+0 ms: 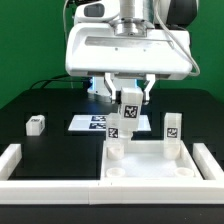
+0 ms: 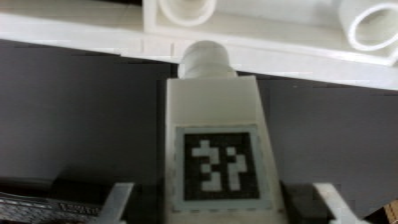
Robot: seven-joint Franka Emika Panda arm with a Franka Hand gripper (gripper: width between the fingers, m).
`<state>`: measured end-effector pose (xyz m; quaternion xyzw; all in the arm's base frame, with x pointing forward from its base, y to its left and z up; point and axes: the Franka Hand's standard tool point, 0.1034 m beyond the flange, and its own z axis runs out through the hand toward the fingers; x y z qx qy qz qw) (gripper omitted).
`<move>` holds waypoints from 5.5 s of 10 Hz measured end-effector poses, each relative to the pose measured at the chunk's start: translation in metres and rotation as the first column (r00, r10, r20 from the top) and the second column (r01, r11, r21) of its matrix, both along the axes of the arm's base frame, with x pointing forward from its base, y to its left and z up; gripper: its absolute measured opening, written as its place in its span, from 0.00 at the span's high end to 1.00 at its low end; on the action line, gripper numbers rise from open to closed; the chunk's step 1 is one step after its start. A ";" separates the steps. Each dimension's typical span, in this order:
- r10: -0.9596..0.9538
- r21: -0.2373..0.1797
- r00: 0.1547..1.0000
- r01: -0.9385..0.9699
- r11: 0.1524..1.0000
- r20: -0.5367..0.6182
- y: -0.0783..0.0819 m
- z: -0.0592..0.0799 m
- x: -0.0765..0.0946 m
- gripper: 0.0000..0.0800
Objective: Assemble square table
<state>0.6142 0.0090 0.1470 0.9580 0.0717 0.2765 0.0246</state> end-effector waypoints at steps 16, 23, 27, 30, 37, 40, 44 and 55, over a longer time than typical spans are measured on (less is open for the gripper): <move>0.035 0.100 0.999 -0.033 0.994 -0.022 0.079 -0.046 0.006 0.64; 0.056 0.103 0.998 -0.053 0.993 -0.036 0.094 -0.057 0.004 0.64; 0.060 0.101 0.997 -0.055 0.993 -0.051 0.095 -0.069 0.000 0.64; 0.060 0.101 0.997 -0.055 0.993 -0.052 0.095 -0.069 -0.001 0.63; 0.060 0.101 0.997 -0.055 0.993 -0.053 0.095 -0.069 -0.001 0.19; 0.030 0.128 0.986 -0.009 0.992 -0.161 0.096 -0.068 -0.005 0.19; 0.034 0.149 0.923 0.025 0.989 -0.384 0.103 -0.059 -0.007 0.19; -0.034 0.154 0.841 0.139 0.978 -0.541 0.107 -0.059 -0.006 0.62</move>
Offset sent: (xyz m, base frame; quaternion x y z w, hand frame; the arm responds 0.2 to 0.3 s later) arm 0.0145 0.0803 -0.0198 0.1690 0.0414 0.0951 0.9801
